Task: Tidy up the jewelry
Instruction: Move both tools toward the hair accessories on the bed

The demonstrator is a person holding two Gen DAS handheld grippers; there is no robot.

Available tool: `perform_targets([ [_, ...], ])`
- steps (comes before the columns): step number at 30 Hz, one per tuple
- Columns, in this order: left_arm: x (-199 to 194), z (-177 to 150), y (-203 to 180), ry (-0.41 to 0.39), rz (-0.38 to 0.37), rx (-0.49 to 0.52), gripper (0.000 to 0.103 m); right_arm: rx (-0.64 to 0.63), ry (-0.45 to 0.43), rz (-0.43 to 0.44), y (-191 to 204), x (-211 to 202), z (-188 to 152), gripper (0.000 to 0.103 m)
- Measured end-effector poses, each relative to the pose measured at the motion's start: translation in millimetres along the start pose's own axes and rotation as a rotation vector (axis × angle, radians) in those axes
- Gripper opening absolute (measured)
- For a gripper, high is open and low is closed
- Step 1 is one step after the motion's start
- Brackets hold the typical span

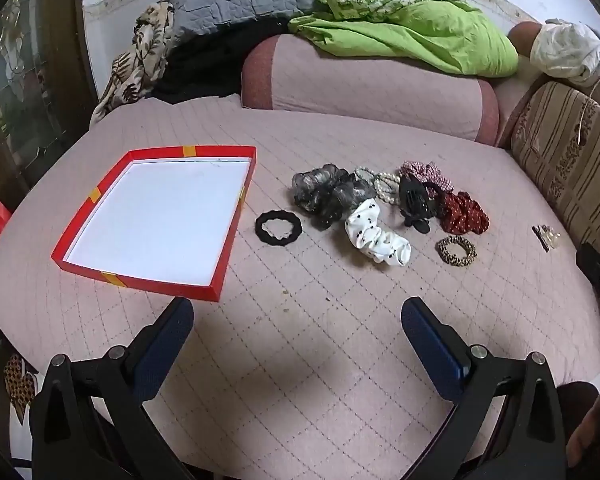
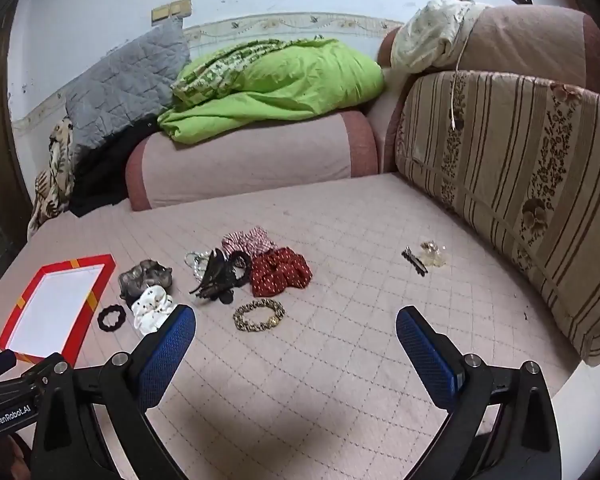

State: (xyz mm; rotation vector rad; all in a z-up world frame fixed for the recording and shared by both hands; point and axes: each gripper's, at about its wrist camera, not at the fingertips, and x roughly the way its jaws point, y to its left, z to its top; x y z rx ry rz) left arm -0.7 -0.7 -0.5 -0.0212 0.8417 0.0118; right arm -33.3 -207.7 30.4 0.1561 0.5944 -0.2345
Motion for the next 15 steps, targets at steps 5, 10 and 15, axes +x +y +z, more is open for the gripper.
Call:
perform_targets([
  [5, -1, -4, -1, 0.003, 0.002, 0.012, 0.103, 0.015, 0.051, -0.013, -9, 9, -5, 0.102],
  [10, 3, -9, 0, 0.029, -0.001, 0.02, 0.103, -0.016, 0.086, -0.016, -7, 17, -10, 0.102],
  [15, 18, -8, -1, 0.047, -0.006, 0.022, 0.103, -0.043, 0.109, 0.003, -2, 24, -13, 0.102],
])
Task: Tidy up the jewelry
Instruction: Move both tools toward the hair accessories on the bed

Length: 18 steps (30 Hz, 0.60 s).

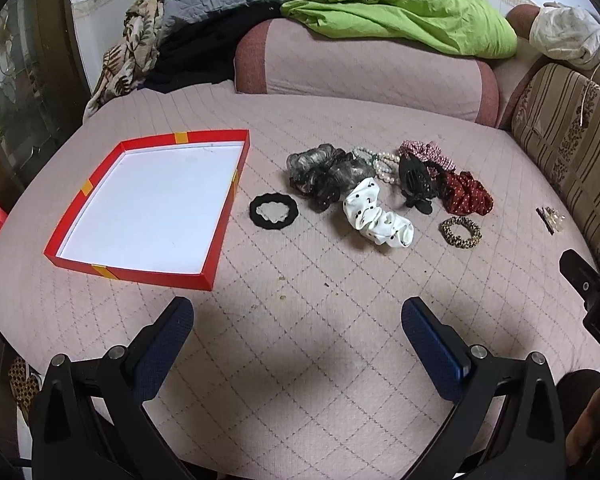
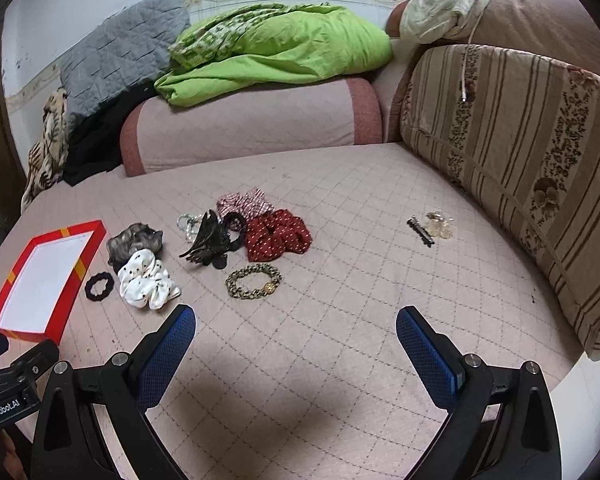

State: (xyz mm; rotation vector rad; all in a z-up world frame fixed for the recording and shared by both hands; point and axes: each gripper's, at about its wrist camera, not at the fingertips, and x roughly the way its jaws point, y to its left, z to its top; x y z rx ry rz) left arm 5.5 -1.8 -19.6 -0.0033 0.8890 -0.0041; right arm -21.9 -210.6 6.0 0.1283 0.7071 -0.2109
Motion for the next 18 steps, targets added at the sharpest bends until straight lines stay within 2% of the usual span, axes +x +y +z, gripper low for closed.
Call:
perform_targets([
  [9, 11, 3, -1, 0.01, 0.048, 0.055, 0.103, -0.003, 0.04, -0.002, 2, 15, -4, 0.102],
  [18, 25, 5, -3, 0.007, 0.034, 0.078, 0.103, -0.007, 0.075, 0.0, 2, 30, -8, 0.102],
])
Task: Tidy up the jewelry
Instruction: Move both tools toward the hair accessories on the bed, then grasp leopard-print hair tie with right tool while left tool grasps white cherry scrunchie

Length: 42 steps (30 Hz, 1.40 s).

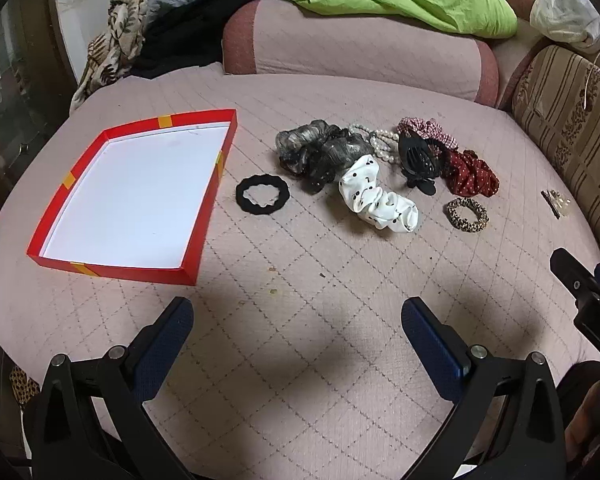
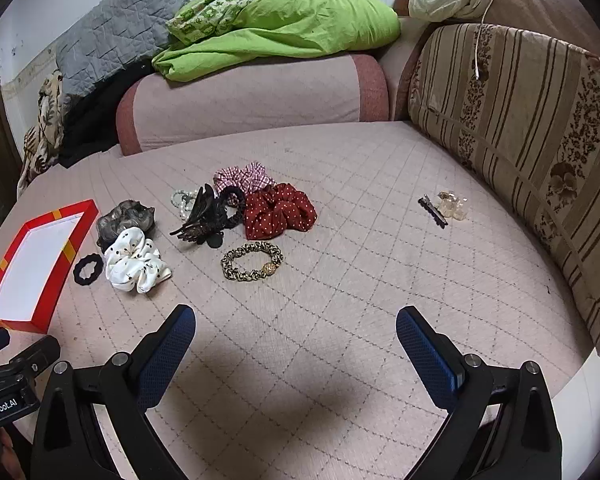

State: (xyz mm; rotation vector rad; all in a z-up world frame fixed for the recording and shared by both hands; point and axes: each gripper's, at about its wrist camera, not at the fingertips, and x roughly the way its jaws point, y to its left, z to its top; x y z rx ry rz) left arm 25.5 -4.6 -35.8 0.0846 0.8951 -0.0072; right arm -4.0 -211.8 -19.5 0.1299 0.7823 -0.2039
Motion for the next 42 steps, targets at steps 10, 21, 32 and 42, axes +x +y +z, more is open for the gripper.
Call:
perform_targets([
  [10, 14, 19, 13, 0.007, -0.037, -0.022, 0.096, -0.001, 0.044, 0.016, -5, 26, 6, 0.102],
  [21, 55, 65, -5, 0.064, -0.231, -0.029, 0.082, -0.017, 0.129, 0.124, -7, 86, 34, 0.078],
  [32, 129, 77, -41, 0.247, -0.328, -0.069, 0.073, -0.051, 0.229, 0.151, 5, 149, 38, 0.054],
  [42, 137, 71, -39, 0.264, -0.309, -0.086, 0.015, -0.098, 0.196, 0.113, 19, 157, 38, 0.016],
])
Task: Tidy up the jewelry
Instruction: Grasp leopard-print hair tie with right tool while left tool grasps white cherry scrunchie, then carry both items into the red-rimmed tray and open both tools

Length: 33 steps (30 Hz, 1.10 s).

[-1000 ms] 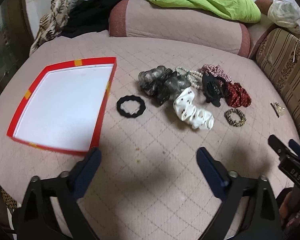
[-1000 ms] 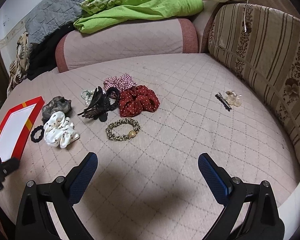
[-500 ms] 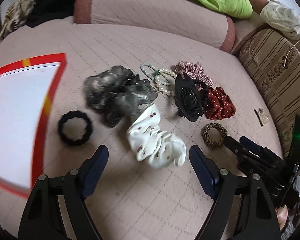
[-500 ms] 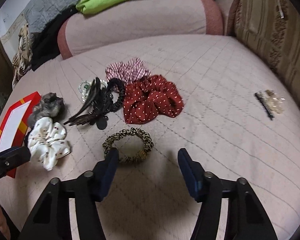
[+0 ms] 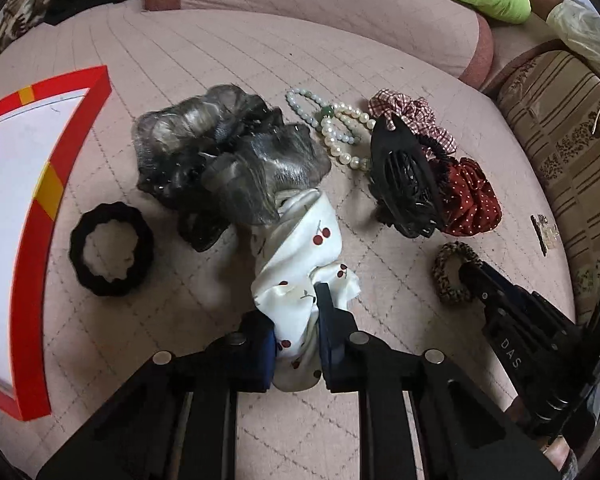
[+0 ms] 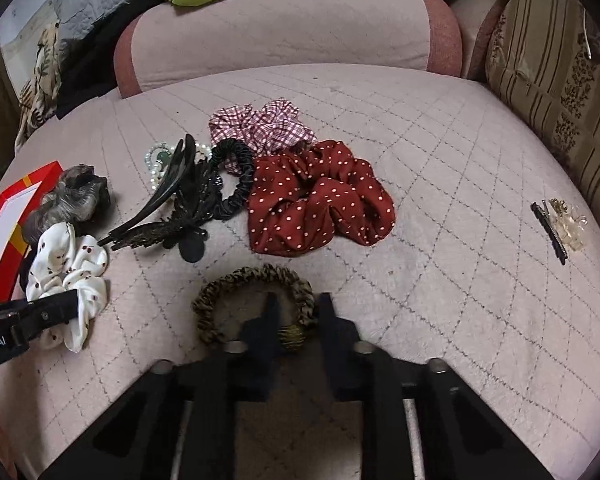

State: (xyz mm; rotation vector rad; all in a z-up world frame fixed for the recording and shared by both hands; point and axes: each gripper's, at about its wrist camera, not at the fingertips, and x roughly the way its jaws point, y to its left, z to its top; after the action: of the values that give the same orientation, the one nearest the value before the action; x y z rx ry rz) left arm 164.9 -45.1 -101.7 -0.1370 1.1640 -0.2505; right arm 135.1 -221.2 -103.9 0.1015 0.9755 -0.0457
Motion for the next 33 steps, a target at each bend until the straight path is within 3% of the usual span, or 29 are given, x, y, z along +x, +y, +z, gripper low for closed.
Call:
perform_targets([
  [7, -47, -16, -1, -0.072, -0.018, 0.028, 0.013, 0.027, -0.005, 0.076, 3, -22, -5, 0.014],
  [16, -117, -33, 43, -0.197, 0.015, -0.044, 0.013, -0.059, -0.082, 0.176, 45, -91, -8, 0.014],
  [22, -147, -38, 100, -0.254, 0.093, -0.125, 0.013, -0.186, -0.123, 0.253, 102, -124, -1, 0.014],
  [27, -162, -40, 164, -0.262, 0.162, -0.207, 0.013, -0.259, -0.09, 0.341, 154, -127, 10, 0.014],
  [33, -155, -33, 224, -0.22, 0.233, -0.25, 0.014, -0.332, -0.054, 0.453, 223, -121, 21, 0.015],
])
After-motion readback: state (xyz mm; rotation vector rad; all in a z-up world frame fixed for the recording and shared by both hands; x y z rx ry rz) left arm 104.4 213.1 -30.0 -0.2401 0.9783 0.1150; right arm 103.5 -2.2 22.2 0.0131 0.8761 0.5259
